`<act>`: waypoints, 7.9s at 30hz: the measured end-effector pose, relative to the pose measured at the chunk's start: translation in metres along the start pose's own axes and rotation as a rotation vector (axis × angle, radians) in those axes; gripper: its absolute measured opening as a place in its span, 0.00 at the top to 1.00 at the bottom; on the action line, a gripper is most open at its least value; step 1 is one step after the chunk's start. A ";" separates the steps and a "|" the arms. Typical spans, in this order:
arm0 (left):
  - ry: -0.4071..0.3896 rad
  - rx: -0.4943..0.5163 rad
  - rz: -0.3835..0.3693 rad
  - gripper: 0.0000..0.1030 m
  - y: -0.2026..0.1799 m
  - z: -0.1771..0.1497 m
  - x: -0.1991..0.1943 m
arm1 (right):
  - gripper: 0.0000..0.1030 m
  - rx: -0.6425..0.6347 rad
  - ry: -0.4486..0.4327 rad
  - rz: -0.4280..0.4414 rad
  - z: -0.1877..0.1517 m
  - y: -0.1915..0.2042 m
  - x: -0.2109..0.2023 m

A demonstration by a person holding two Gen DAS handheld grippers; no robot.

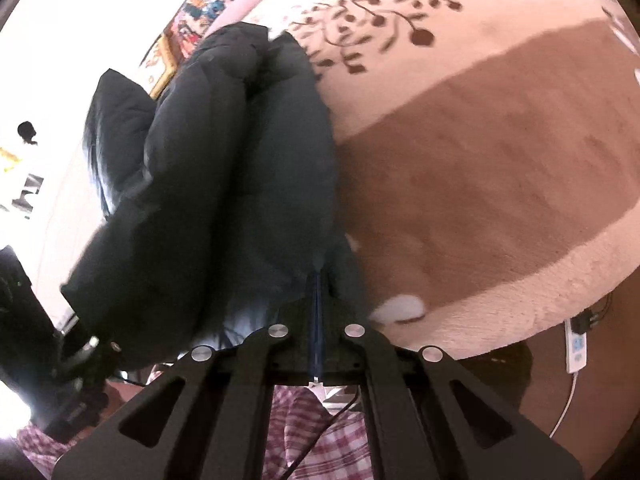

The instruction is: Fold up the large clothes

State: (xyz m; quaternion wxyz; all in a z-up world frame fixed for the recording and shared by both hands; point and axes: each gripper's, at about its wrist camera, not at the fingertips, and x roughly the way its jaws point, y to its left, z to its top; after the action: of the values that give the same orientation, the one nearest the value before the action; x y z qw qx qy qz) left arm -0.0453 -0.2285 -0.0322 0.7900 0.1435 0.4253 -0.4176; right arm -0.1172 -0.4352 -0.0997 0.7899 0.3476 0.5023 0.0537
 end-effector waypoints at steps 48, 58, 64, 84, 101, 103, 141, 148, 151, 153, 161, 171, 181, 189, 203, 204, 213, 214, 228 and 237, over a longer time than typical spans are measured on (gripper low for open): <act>-0.057 -0.101 -0.172 0.31 0.058 -0.056 -0.106 | 1.00 -0.356 0.075 -0.247 0.116 0.142 0.086; -0.094 -0.414 0.041 0.30 0.144 -0.087 -0.125 | 1.00 -0.335 0.060 -0.233 0.112 0.129 0.087; -0.041 -0.501 -0.007 0.30 0.152 -0.091 -0.088 | 1.00 -0.313 0.044 -0.232 0.110 0.131 0.082; -0.039 -0.457 0.014 0.30 0.141 -0.088 -0.083 | 1.00 -0.386 0.084 -0.250 -0.023 0.117 0.022; -0.019 -0.554 0.060 0.16 0.156 -0.088 -0.085 | 1.00 -0.297 0.068 -0.209 -0.028 0.091 0.054; -0.002 -0.600 0.039 0.14 0.164 -0.091 -0.080 | 1.00 -0.290 0.065 -0.201 -0.029 0.091 0.049; 0.086 -0.465 0.078 0.03 0.142 -0.061 -0.044 | 0.22 -0.016 0.058 -0.115 0.032 0.016 0.045; 0.097 -0.458 0.065 0.03 0.145 -0.061 -0.039 | 0.26 -0.032 0.038 -0.086 0.028 0.018 0.042; 0.095 -0.457 0.064 0.03 0.145 -0.060 -0.038 | 0.28 -0.048 0.031 -0.096 0.025 0.022 0.040; 0.092 -0.457 0.060 0.03 0.147 -0.061 -0.037 | 0.28 -0.059 0.032 -0.108 0.024 0.026 0.037; 0.085 -0.502 -0.034 0.03 0.166 -0.071 -0.028 | 0.36 -0.067 0.035 -0.068 0.024 0.035 0.037; 0.026 -0.473 -0.046 0.08 0.165 -0.071 -0.030 | 0.58 -0.146 0.024 -0.125 0.023 0.067 0.047; -0.089 -0.305 0.089 0.31 0.150 -0.064 -0.054 | 0.78 -0.366 -0.071 -0.294 0.010 0.132 0.048; -0.169 -0.332 0.153 0.34 0.188 -0.054 -0.071 | 0.80 -0.452 -0.128 -0.306 0.018 0.169 0.058; -0.238 -0.518 0.326 0.34 0.330 -0.057 -0.077 | 0.80 -0.691 -0.095 -0.320 0.111 0.280 0.190; -0.242 -0.528 0.328 0.34 0.335 -0.058 -0.076 | 0.80 -0.701 -0.094 -0.325 0.116 0.284 0.196; -0.232 -0.573 0.325 0.30 0.348 -0.060 -0.068 | 0.79 -0.664 -0.068 -0.332 0.136 0.275 0.222; -0.226 -0.584 0.321 0.29 0.348 -0.061 -0.068 | 0.77 -0.650 -0.065 -0.330 0.137 0.273 0.220; -0.145 -0.650 0.338 0.13 0.337 -0.067 -0.081 | 0.38 -0.499 -0.073 -0.327 0.127 0.255 0.178; -0.149 -0.585 0.346 0.17 0.332 -0.061 -0.077 | 0.67 -0.462 0.009 -0.286 0.109 0.254 0.190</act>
State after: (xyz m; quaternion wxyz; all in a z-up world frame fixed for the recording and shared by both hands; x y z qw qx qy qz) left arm 0.1579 0.0507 -0.0506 0.8856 -0.0499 0.4375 -0.1476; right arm 0.1334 -0.2152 -0.0631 0.8456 0.0836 0.5242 0.0565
